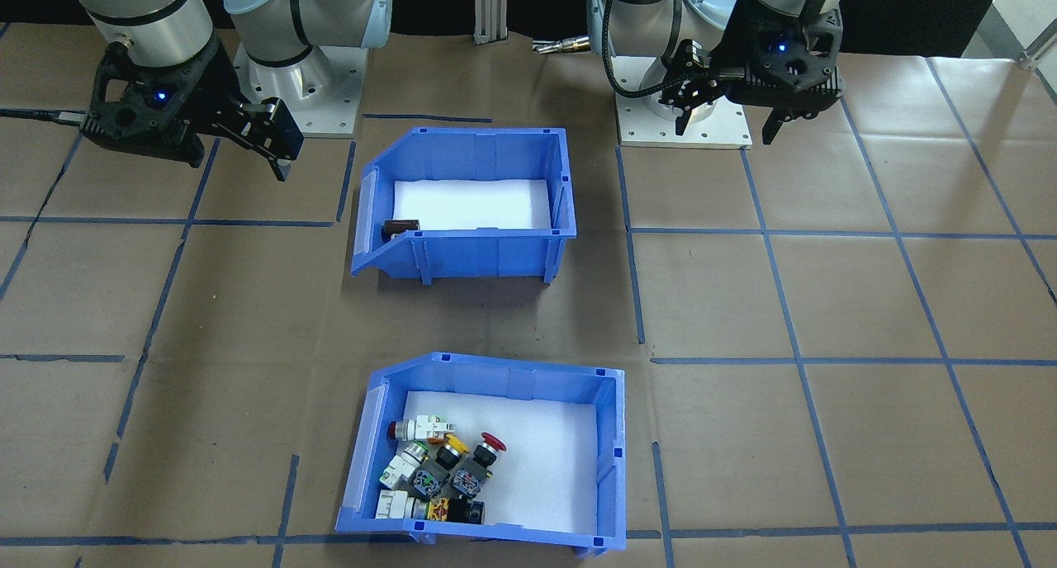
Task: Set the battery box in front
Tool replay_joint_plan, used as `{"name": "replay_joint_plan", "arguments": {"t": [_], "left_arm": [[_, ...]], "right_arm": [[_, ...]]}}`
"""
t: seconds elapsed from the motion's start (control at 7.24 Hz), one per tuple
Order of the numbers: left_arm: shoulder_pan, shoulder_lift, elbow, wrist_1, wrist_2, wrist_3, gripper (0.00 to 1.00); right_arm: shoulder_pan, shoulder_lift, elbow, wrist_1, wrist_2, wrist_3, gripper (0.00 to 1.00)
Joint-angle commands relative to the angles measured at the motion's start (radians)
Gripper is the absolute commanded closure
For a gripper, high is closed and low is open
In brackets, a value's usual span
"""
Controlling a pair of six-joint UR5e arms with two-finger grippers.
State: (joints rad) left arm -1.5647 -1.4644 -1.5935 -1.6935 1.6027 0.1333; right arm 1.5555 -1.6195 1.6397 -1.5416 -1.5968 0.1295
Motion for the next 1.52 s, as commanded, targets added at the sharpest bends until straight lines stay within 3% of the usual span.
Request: {"name": "replay_joint_plan", "arguments": {"t": [0.0,1.11,1.38], "left_arm": [[0.000,0.004,0.000,0.000,-0.001,0.000,0.00],[-0.003,0.024,-0.028,-0.002,-0.009,-0.017,0.00],[-0.012,0.033,-0.051,-0.002,-0.026,-0.081,0.01]], "right_arm": [[0.000,-0.002,0.002,0.001,0.001,-0.001,0.00],[0.000,-0.008,-0.003,0.011,0.003,-0.004,0.00],[0.000,0.025,-0.024,-0.003,0.014,-0.066,0.00]]}}
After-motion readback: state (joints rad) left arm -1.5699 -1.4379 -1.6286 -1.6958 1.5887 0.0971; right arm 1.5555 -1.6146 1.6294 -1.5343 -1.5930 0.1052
